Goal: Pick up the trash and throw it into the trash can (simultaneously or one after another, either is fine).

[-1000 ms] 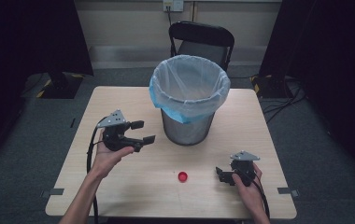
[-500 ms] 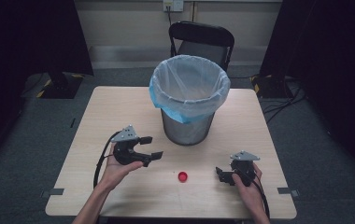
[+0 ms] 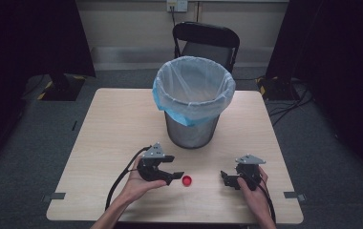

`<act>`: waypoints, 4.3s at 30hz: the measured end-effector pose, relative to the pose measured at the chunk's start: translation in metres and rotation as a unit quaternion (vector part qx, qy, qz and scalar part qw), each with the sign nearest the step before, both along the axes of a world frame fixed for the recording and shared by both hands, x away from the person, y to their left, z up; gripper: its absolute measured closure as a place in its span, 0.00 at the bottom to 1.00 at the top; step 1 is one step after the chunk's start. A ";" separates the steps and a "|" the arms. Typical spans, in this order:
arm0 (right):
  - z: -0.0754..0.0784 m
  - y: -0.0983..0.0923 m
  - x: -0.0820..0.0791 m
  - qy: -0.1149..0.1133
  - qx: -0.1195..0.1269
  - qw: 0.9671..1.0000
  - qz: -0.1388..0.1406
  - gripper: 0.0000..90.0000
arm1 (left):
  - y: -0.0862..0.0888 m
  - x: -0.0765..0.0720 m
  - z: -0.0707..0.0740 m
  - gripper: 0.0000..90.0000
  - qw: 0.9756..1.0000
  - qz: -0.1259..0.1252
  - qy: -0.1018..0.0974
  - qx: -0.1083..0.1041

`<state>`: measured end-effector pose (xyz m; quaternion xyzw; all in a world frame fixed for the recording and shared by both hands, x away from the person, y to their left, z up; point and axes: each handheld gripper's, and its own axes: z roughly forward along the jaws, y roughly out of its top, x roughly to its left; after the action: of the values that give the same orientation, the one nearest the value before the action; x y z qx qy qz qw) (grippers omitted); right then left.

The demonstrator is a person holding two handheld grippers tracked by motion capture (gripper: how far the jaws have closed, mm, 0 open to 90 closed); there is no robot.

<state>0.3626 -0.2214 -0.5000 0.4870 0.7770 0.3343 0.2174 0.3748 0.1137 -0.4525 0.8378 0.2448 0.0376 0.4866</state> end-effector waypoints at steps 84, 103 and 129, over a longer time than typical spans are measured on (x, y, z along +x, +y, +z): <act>0.000 0.000 0.000 0.000 0.000 1.000 0.000 0.12 | -0.012 -0.002 -0.018 0.66 1.000 -0.006 0.013 -0.013; 0.000 0.000 0.000 0.000 0.000 1.000 0.000 0.12 | -0.002 0.005 0.029 0.66 0.998 -0.007 -0.018 -0.063; 0.000 0.000 0.000 0.000 0.000 1.000 0.000 0.12 | 0.027 0.012 0.097 0.66 0.990 0.004 -0.064 -0.127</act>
<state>0.3627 -0.2214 -0.5000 0.4869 0.7771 0.3344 0.2174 0.3868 0.1405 -0.3552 0.7642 0.2189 0.0620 0.6035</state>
